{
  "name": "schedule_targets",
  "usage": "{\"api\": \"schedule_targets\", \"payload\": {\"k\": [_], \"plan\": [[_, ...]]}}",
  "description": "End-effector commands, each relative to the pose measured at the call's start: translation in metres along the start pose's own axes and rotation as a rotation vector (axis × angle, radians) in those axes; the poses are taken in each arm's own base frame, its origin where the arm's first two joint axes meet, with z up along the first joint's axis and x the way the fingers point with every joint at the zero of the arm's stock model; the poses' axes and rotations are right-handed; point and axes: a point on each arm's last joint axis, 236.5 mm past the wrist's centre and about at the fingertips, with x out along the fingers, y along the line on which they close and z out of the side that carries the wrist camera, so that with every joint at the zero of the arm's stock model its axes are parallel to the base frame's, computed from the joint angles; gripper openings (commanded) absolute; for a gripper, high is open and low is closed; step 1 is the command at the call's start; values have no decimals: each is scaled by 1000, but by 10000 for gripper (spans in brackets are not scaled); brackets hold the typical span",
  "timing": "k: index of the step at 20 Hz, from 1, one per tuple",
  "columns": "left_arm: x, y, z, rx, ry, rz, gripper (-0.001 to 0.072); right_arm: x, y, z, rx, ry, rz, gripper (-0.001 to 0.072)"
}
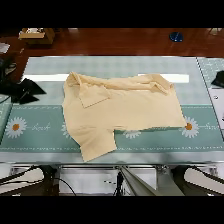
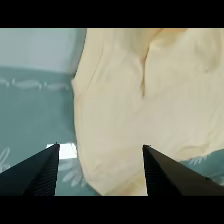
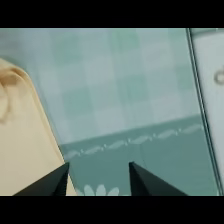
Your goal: Fold the shirts.
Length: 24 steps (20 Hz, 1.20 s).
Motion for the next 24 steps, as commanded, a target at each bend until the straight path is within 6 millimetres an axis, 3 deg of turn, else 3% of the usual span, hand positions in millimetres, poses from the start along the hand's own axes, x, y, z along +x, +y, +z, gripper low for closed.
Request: {"api": "schedule_targets", "payload": {"k": [1,4,8,12,17,18,19,20,21,24], "plan": [[21,20,-79,-88,138,-8,617,13,-11,-74,167,196,137,492],[56,14,-126,-118,236,-104,617,30,3,-102,196,251,236,492],[97,28,-156,-159,269,-69,617,36,10,-107,190,256,266,492],[126,21,-160,-116,273,-43,617,35,11,-106,189,254,270,492],[166,2,-138,-150,194,-65,615,33,14,-111,188,278,283,492],[171,1,-135,-175,179,-59,521,32,16,-112,191,281,292,491],[172,0,-135,-174,182,-60,241,31,19,-111,194,282,304,492],[172,-1,-137,-140,188,-66,72,31,20,-112,194,284,307,492],[171,-3,-141,-106,204,-75,24,31,19,-114,187,292,304,491],[167,-7,-151,-87,248,-99,24,32,5,-130,217,323,301,496]]}}
